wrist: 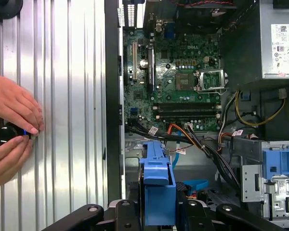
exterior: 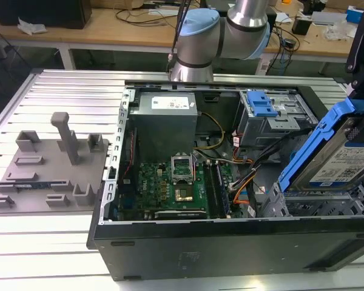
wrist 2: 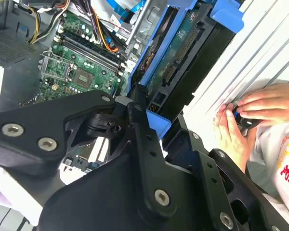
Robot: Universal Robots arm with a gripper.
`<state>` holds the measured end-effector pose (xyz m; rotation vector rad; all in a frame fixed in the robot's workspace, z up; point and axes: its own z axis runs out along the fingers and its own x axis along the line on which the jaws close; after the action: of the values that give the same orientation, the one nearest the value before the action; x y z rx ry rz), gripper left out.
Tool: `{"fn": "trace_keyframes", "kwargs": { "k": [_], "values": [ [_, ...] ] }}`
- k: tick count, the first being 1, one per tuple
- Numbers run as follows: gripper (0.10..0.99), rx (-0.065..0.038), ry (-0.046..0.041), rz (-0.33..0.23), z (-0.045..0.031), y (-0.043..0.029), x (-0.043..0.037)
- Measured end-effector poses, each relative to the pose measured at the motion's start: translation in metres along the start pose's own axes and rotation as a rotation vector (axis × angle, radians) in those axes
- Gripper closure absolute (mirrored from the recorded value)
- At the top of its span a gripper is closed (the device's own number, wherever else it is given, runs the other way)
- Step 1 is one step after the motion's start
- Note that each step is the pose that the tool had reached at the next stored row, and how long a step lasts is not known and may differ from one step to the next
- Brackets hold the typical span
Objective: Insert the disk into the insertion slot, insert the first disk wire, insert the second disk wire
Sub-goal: 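Insert the disk into the insertion slot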
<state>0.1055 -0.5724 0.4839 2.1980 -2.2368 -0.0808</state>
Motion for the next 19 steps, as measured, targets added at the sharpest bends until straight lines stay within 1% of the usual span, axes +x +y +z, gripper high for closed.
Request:
{"fn": "trace_keyframes", "kwargs": {
  "k": [5,7,8,13,14,19],
  "values": [
    [0.722,0.000,-0.0001,0.000,0.0001,0.0000,0.0000],
    [0.722,0.002,-0.0005,0.000,0.0006,-0.0001,0.0001],
    [0.722,0.005,-0.0006,0.000,0.0009,-0.0001,0.0001],
    [0.722,0.033,-0.0010,-0.001,0.0020,-0.0001,0.0001],
    [0.722,0.036,-0.0011,-0.001,0.0022,-0.0002,0.0001],
    [0.722,0.036,-0.0011,-0.001,0.0026,-0.0001,0.0001]
  ]
}}
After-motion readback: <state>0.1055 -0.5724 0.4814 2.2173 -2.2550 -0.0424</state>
